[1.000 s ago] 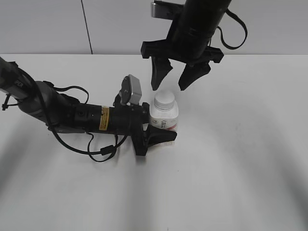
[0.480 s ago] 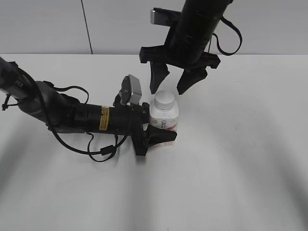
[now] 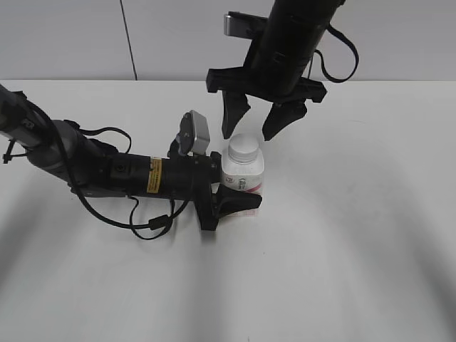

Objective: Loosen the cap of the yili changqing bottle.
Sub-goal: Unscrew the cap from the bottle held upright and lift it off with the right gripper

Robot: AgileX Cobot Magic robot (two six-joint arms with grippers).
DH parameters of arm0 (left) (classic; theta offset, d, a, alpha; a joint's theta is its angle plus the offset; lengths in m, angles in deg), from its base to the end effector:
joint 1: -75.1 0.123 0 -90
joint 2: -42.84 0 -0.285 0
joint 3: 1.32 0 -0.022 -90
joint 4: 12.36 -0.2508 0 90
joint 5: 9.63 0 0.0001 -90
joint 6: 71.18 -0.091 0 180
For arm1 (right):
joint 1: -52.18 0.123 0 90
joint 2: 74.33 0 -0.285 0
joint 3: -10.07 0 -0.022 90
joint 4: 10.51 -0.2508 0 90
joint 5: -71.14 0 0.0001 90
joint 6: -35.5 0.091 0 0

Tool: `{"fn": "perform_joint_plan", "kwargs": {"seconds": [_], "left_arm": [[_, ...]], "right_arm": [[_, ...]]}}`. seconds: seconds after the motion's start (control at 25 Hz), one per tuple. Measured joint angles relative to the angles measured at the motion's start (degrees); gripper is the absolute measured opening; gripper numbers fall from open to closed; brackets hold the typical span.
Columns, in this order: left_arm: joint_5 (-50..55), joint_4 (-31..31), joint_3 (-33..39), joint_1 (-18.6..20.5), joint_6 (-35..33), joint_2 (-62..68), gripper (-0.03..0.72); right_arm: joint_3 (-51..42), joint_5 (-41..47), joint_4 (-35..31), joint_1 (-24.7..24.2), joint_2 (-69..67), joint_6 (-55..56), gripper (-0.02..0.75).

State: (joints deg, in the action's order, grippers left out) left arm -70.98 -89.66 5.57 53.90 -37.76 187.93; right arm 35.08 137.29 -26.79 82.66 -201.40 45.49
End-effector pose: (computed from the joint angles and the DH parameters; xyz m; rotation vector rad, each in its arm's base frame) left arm 0.3513 -0.2198 0.0447 1.3519 1.5536 -1.0372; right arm 0.3681 0.2437 0.2337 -0.4028 2.9767 0.4923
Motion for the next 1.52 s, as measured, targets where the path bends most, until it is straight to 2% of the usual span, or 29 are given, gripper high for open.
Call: {"fn": "perform_joint_plan", "kwargs": {"seconds": [0.88, 1.08, 1.28, 1.52], "left_arm": [[0.0, 0.0, 0.0, 0.0, 0.0, 0.0, 0.406], [0.0, 0.0, 0.0, 0.0, 0.0, 0.0, 0.406], [0.1, 0.0, 0.0, 0.0, 0.0, 0.0, 0.406], [0.1, 0.0, -0.1, 0.0, 0.0, 0.0, 0.406]], "right_arm": [[-0.1, 1.6, -1.3, 0.0, -3.2, 1.7, 0.519], [-0.1, 2.2, -1.3, 0.0, -3.2, 1.7, 0.485], [-0.1, 2.7, -1.7, 0.0, -3.2, 1.7, 0.416], [-0.1, 2.8, -1.7, 0.0, -3.2, 0.4, 0.415]]}}
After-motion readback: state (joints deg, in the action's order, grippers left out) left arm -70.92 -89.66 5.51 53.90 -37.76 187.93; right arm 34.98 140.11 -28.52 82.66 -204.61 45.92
